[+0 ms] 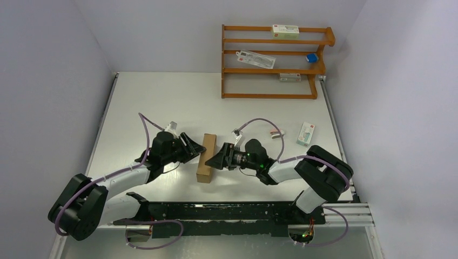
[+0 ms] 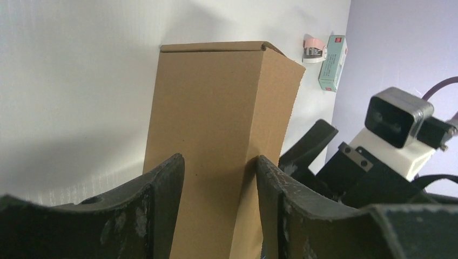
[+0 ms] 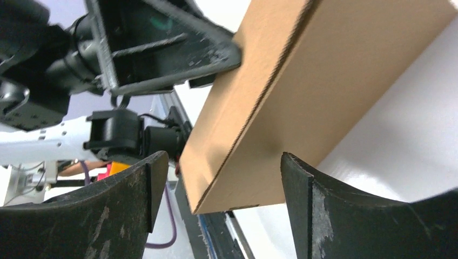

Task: Fold the paper box

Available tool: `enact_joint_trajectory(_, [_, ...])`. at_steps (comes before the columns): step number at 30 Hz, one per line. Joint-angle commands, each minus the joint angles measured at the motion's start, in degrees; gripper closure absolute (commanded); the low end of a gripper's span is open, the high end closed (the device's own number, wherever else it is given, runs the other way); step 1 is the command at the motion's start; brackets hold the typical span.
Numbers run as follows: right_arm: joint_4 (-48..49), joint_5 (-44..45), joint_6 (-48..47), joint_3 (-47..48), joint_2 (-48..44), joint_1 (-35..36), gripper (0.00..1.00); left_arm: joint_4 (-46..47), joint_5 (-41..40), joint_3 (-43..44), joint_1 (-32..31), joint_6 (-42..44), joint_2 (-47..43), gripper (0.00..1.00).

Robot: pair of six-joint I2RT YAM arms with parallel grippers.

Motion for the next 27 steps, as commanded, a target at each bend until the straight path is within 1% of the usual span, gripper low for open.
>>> enact_joint_trajectory(1, [-7.26, 3.92, 0.22, 2.75, -1.12, -2.84, 0.19, -4.84, 0.45, -0.41, 0.73, 2.89, 1.63, 0.45])
enact_joint_trajectory(8, [-11.32, 8.22, 2.64, 8.42, 0.04, -7.06, 0.14, -5.34, 0.74, -0.24, 0.84, 3.31, 0.9, 0.45])
enact_joint_trajectory(13, [-9.94, 8.87, 4.01, 12.01, 3.97, -8.91, 0.14, -4.3, 1.68, -0.67, 0.91, 3.02, 1.62, 0.45])
enact_joint_trajectory(15, [-8.76, 7.86, 4.06, 13.36, 6.57, -9.34, 0.15, -3.51, 2.32, -0.91, 0.91, 2.89, 2.26, 0.45])
enact_joint_trajectory(19, [-6.39, 6.23, 5.49, 15.64, 10.32, -9.55, 0.2, -2.33, 3.23, -0.98, 1.0, 3.0, 3.62, 0.45])
enact_joint_trajectory(23, [-2.26, 6.05, 7.51, 15.47, 12.84, -9.87, 0.25, -0.52, 4.05, -1.17, 1.08, 2.88, 5.18, 0.45])
enact_joint_trajectory(25, [-0.46, 5.53, 8.27, 15.36, 13.82, -10.02, 0.3, 0.29, 4.71, -1.27, 1.24, 2.83, 6.0, 0.45])
enact_joint_trajectory(27, [0.94, 5.13, 8.89, 15.22, 14.52, -10.15, 0.31, 1.04, 5.17, -1.44, 1.41, 2.79, 6.83, 0.45])
